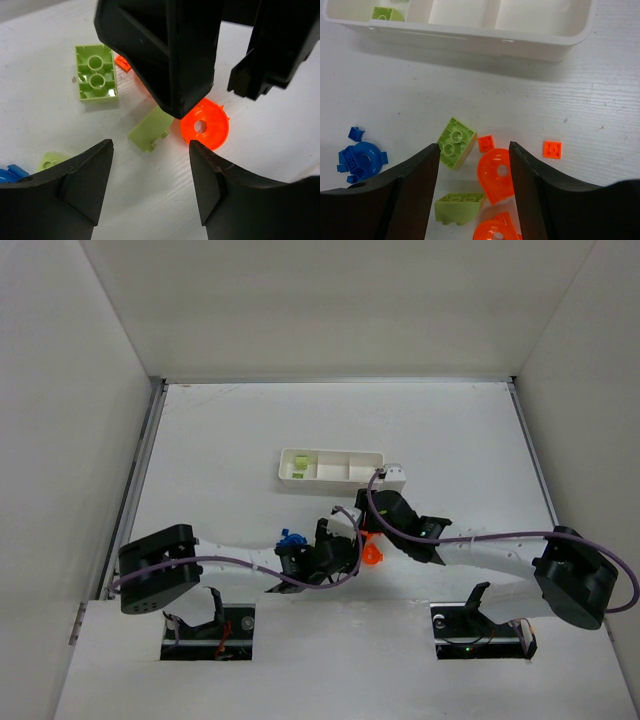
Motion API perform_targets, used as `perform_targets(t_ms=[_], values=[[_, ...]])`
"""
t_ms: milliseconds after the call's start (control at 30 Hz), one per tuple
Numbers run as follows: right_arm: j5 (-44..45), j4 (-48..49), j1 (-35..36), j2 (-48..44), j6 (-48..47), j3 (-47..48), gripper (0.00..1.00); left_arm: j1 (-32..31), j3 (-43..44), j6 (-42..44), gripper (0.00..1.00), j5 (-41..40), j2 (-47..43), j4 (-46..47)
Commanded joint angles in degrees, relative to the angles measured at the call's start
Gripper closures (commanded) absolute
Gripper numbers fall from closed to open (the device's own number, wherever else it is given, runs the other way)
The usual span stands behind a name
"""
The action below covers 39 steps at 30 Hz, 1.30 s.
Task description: Sort the legos into containers by color
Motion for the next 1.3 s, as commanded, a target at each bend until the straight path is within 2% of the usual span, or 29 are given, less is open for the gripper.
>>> perform_targets(t_ms=[0, 567, 667, 700, 767, 800, 900, 1033, 1100, 1267], values=[[0.3, 1.5, 0.6, -0.6, 0.9, 0.2, 0.37, -0.4, 1.5, 0.1, 0.4, 2.4, 2.6, 3.0], [0.1, 3.5, 0.6, 0.0, 0.9, -0.3, 0.37, 1.4, 4.6, 4.4, 0.41, -0.5, 10.5, 6.7], [0.1, 3.6, 0.6, 0.0, 0.9, -0.3, 0.37, 1.5, 4.9, 4.7, 0.57, -0.1, 10.7, 7.2], [0.1, 3.6, 0.6, -0.2, 0.8, -0.3, 0.37, 1.1, 4.5, 4.7, 0.65, -0.6, 10.1, 7.2], [0.1, 3.6, 0.6, -0.4, 0.6, -0.3, 0.37, 0.9, 3.7, 4.6, 0.73, -0.8, 8.9, 6.8], [0.1, 3.6, 0.6, -0.5, 0.5, -0.2, 0.37, 0.5, 2.6, 4.2, 0.77, -1.0, 6.8, 6.5], [0.1, 3.3, 0.6, -0.9, 0.4, 0.2, 0.37, -0.6, -1.0, 3.7, 0.8, -2.6, -0.6, 5.2], [-0.4, 3.4, 0.5, 0.6, 0.4, 1.4, 0.4, -0.5, -4.5, 3.2, 0.81, -4.1, -11.5, 1.4], [-2.3, 3.9, 0.3, 4.4, 0.4, 3.2, 0.43, 0.6, -6.6, 2.9, 0.81, -4.3, -19.7, -2.3], [-2.6, 4.2, 0.4, 9.7, -0.5, 6.6, 0.44, 3.6, -8.6, 1.7, 0.81, -4.8, -30.6, -8.0]])
